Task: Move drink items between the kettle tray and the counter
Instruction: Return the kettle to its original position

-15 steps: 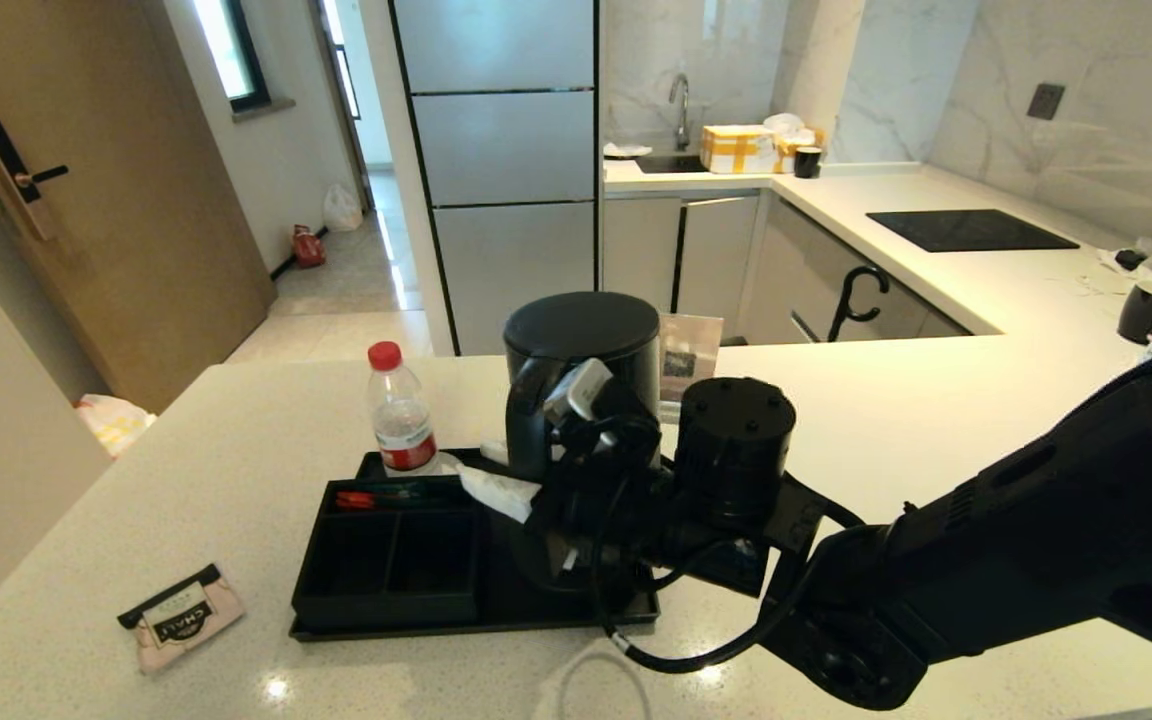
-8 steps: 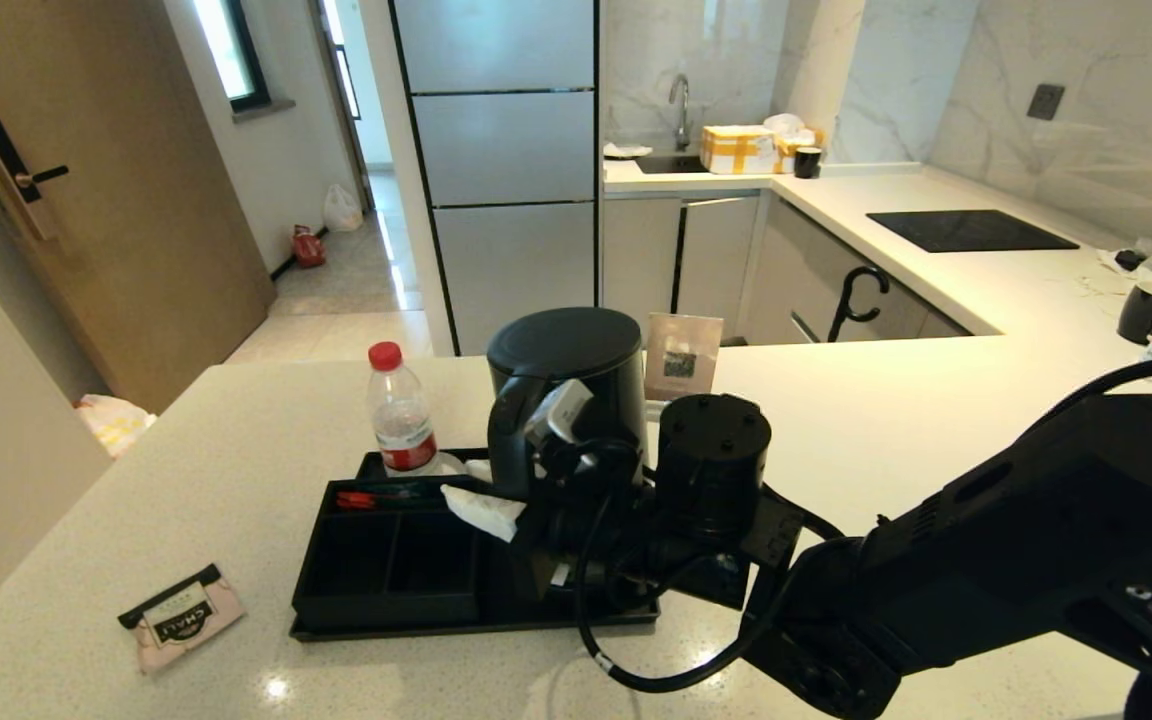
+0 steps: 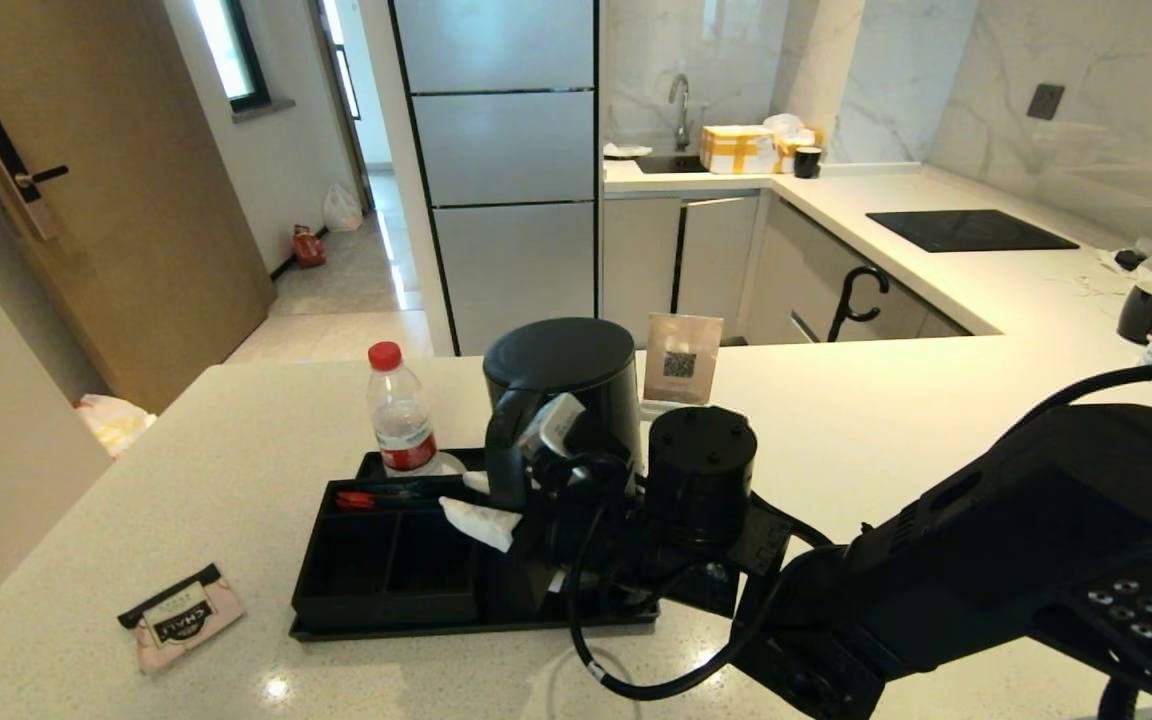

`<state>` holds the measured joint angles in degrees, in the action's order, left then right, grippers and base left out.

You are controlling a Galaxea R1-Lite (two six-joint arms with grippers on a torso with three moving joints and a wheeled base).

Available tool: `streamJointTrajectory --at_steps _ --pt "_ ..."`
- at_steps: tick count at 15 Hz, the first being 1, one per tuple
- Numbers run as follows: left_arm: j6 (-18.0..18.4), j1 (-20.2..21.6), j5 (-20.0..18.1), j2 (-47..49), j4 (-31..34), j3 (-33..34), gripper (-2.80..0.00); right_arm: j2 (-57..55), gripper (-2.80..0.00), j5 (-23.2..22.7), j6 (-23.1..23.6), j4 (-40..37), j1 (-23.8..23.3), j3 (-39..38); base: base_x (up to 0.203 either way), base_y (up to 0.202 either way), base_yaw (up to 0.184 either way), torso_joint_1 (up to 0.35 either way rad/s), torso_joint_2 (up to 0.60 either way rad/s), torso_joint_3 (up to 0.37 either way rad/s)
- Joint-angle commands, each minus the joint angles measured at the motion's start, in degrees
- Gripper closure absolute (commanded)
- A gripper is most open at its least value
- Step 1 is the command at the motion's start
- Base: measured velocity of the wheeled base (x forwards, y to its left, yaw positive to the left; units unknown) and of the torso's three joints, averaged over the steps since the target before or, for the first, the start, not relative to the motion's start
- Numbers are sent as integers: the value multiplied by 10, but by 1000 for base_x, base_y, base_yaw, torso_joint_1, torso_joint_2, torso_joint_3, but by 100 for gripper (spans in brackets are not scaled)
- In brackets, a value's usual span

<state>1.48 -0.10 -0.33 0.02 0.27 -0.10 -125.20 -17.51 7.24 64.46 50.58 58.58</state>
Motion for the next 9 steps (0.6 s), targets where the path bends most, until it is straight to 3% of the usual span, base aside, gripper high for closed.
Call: streamJointTrajectory --at_steps 1,9 --pt "0 0 0 -1 0 0 0 -4 0 -1 0 2 6 -2 0 0 0 0 0 0" --pt "0 0 0 -1 0 0 0 -36 0 17 -4 -52 1 50 0 0 0 0 0 0"
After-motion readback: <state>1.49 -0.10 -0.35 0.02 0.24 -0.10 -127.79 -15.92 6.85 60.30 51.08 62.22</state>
